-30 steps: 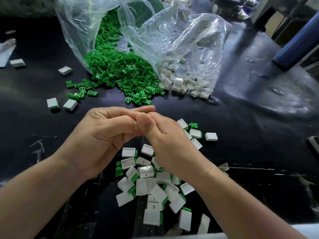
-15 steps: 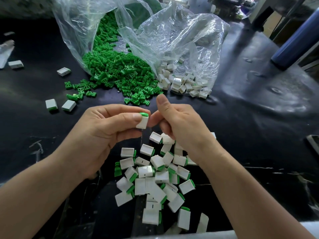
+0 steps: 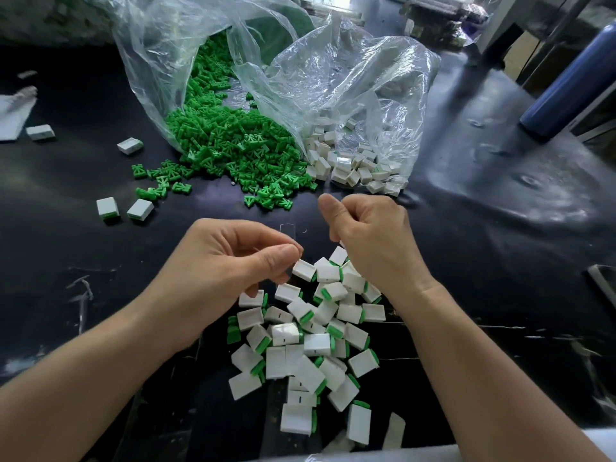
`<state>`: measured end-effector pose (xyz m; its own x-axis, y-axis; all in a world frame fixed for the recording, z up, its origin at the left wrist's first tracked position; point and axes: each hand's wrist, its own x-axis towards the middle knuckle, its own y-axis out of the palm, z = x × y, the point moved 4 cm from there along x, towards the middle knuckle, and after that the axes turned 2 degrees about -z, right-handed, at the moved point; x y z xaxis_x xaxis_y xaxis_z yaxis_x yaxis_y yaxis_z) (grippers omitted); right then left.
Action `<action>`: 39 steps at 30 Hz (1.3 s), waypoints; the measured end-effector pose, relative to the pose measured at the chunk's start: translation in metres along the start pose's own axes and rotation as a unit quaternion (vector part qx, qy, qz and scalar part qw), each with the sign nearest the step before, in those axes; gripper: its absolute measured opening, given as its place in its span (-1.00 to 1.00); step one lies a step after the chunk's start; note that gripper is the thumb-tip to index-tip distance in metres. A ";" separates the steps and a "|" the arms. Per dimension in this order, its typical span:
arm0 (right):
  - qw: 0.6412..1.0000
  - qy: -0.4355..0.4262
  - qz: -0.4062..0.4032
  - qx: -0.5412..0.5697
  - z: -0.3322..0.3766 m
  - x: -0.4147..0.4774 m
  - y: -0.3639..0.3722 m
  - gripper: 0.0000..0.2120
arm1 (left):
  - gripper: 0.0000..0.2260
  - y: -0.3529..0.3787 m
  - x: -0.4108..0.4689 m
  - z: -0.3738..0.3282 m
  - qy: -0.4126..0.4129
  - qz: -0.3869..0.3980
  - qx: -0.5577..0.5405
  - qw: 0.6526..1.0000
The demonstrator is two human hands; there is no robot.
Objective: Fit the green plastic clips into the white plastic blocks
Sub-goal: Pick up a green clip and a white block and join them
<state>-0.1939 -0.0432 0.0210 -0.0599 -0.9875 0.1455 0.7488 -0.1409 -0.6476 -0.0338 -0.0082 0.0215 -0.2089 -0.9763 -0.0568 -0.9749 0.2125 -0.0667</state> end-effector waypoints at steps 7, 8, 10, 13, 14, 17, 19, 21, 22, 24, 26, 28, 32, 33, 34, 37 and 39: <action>0.999 0.016 -0.001 -0.028 -0.005 0.006 0.001 -0.79 | -0.75 0.001 0.002 0.004 -0.006 -0.009 0.003 1.000; 0.999 0.012 -0.009 -0.034 -0.004 0.008 0.000 -0.75 | -0.76 0.000 0.001 0.004 -0.004 -0.012 0.001 1.000; 0.999 0.000 -0.020 -0.047 -0.002 0.016 -0.003 -0.69 | -0.77 -0.001 0.001 0.003 -0.004 -0.021 0.000 1.000; 0.998 0.000 -0.002 -0.069 -0.002 0.041 -0.001 -0.65 | -0.90 -0.004 0.003 0.005 -0.013 -0.037 -0.003 0.999; 0.996 0.002 0.010 -0.086 -0.003 0.052 0.000 -0.64 | -0.92 -0.004 0.003 0.005 -0.015 -0.040 -0.005 0.999; 0.991 -0.006 0.039 -0.124 -0.004 0.082 0.008 -0.63 | -0.93 -0.005 0.003 0.005 -0.015 -0.045 -0.007 0.999; 0.989 -0.017 0.061 -0.134 -0.003 0.098 0.016 -0.61 | -0.93 -0.006 0.002 0.005 -0.014 -0.046 -0.008 0.999; 0.986 -0.017 0.079 -0.148 -0.004 0.109 0.025 -0.59 | -0.91 -0.006 0.002 0.005 -0.013 -0.047 -0.009 0.999; 0.983 -0.012 0.089 -0.163 -0.006 0.113 0.028 -0.58 | -0.91 -0.006 0.002 0.005 -0.013 -0.047 -0.009 0.999; 0.973 -0.009 0.103 -0.205 -0.011 0.114 0.032 -0.58 | -0.90 -0.007 0.002 0.005 -0.013 -0.048 -0.013 0.999; 0.975 -0.019 0.098 -0.197 -0.013 0.109 0.032 -0.60 | -0.90 -0.007 0.002 0.005 -0.014 -0.045 -0.014 0.999; 0.982 -0.032 0.083 -0.165 -0.016 0.102 0.030 -0.61 | -0.90 -0.005 0.002 0.006 -0.015 -0.037 -0.014 0.999; 0.988 -0.038 0.061 -0.137 -0.023 0.083 0.022 -0.63 | -0.90 -0.003 0.001 0.008 -0.018 -0.029 -0.008 0.999; 0.989 -0.041 0.060 -0.126 -0.025 0.077 0.020 -0.64 | -0.90 -0.003 0.001 0.008 -0.017 -0.029 -0.005 0.999; 0.991 -0.048 0.059 -0.114 -0.026 0.072 0.019 -0.65 | -0.90 -0.002 0.001 0.008 -0.017 -0.029 -0.003 0.999; 0.989 -0.076 0.066 -0.105 -0.025 0.057 0.021 -0.71 | -0.90 -0.002 0.000 0.008 -0.021 -0.028 -0.002 0.999; 0.988 -0.092 0.072 -0.102 -0.023 0.049 0.024 -0.74 | -0.89 -0.001 -0.001 0.008 -0.023 -0.028 0.003 0.999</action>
<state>-0.1943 -0.0965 -0.0049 0.1731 -0.9714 0.1624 0.5915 -0.0293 -0.8058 -0.0317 -0.0074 0.0140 -0.1507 -0.9837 -0.0978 -0.9843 0.1585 -0.0777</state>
